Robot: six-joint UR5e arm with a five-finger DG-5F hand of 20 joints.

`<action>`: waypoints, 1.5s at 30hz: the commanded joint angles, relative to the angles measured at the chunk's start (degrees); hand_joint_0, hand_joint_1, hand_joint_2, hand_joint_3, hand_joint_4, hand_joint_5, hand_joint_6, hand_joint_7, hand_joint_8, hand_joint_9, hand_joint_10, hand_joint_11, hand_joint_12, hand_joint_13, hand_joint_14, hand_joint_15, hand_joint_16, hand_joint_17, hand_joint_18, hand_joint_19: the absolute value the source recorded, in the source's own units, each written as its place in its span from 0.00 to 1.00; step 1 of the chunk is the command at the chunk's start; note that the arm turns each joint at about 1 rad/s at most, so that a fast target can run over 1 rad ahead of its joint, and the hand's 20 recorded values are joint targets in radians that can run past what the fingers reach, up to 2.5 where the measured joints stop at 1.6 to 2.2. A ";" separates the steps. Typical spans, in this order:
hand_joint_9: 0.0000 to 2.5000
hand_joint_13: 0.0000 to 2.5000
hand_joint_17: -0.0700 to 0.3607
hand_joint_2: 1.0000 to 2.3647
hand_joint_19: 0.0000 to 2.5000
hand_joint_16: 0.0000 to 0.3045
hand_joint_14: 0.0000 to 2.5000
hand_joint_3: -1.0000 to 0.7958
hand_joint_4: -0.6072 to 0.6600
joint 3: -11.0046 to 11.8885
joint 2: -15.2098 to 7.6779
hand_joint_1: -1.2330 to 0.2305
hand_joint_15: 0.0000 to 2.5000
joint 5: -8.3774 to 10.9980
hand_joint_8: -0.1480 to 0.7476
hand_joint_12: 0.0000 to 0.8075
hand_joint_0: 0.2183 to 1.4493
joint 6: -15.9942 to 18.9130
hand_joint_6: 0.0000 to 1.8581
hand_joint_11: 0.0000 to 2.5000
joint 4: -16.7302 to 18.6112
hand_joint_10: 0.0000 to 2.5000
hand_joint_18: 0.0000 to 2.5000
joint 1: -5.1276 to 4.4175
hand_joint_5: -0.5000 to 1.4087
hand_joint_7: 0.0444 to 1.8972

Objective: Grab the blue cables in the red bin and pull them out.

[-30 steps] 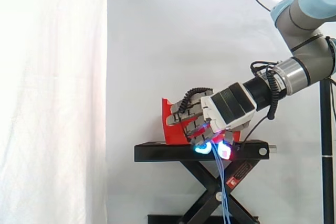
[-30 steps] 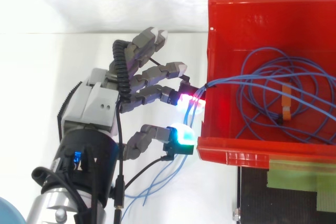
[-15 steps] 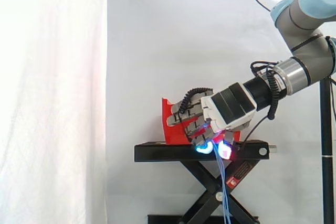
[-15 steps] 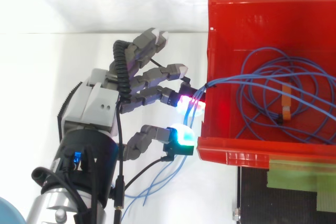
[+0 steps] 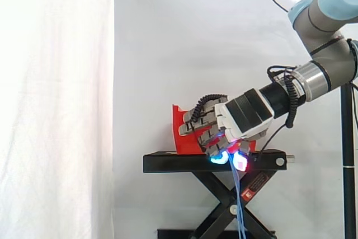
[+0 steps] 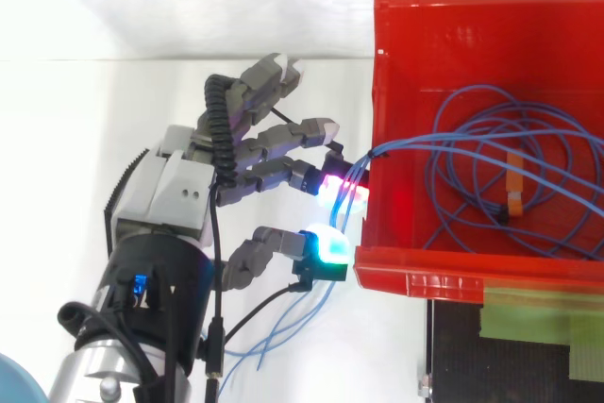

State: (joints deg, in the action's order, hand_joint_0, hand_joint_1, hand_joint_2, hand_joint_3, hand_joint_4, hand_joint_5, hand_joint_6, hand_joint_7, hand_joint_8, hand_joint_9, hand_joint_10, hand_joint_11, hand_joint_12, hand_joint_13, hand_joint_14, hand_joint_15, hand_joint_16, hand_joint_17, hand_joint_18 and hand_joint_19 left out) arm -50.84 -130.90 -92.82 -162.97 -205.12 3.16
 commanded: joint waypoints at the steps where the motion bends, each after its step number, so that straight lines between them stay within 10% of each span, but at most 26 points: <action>1: 0.38 0.21 0.44 0.00 0.06 0.17 0.00 0.00 0.55 -0.05 0.03 0.25 0.04 0.00 0.49 0.45 0.41 0.06 0.00 0.13 -0.54 0.00 0.19 0.01 0.85 0.51; 45: 0.42 0.24 0.42 0.00 0.08 0.16 0.00 0.00 0.51 -0.05 0.03 0.28 0.05 0.09 0.46 0.43 0.45 0.15 0.07 0.15 -2.21 0.01 0.22 -0.08 0.88 0.52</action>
State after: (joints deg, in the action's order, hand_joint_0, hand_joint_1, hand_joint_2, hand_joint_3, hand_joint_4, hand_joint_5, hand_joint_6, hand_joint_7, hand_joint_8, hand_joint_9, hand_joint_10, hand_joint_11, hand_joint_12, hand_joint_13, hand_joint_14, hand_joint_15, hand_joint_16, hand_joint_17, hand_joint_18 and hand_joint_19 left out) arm -50.84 -130.87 -92.77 -162.82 -207.33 3.08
